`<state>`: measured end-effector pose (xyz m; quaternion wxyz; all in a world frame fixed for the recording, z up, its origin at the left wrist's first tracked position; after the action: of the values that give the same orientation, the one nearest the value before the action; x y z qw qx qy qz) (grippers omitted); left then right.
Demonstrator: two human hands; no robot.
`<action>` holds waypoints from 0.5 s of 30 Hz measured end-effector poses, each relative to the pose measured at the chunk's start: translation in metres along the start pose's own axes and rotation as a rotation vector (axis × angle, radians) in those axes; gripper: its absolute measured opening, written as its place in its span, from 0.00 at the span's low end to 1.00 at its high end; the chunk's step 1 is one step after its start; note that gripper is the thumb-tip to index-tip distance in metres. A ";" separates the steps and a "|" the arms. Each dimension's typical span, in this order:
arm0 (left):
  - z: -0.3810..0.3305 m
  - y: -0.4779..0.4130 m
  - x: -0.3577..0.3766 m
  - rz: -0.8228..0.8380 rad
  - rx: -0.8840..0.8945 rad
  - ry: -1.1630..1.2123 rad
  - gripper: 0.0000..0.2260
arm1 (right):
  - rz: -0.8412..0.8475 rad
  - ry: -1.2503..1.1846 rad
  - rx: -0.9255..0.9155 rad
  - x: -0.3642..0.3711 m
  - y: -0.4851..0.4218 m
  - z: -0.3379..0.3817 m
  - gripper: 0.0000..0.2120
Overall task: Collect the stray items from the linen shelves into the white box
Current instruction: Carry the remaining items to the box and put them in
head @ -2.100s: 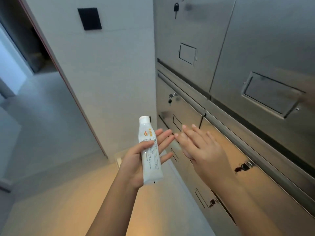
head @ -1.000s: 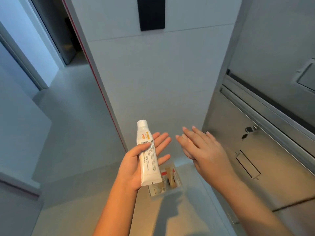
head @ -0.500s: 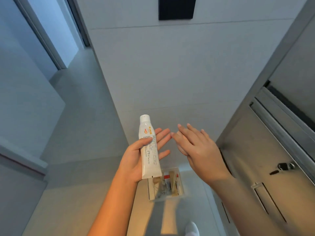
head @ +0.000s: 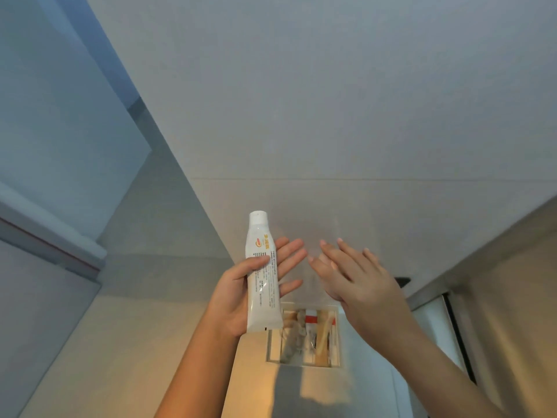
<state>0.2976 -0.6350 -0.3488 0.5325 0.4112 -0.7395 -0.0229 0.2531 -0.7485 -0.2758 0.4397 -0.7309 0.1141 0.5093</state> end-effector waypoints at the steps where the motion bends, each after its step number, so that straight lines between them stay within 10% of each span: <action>1: 0.004 -0.012 -0.017 -0.008 -0.009 0.003 0.20 | 0.022 0.002 -0.002 0.019 0.006 -0.001 0.20; 15: 0.095 -0.156 -0.257 0.043 -0.119 0.113 0.31 | 0.038 0.051 -0.008 0.286 0.113 0.018 0.21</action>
<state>0.3362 -0.6141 -0.6606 0.5974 0.3634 -0.7141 -0.0321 0.3016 -0.7206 -0.5784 0.4239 -0.7431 0.1369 0.4993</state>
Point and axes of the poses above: each hand's wrist, its own y-axis away from the middle knuckle, its own x-axis out of the palm, z = x × y, the point moved 9 cm from there along -y, towards the middle knuckle, and after that the axes turned 15 degrees about -x, right-handed, at the moved point
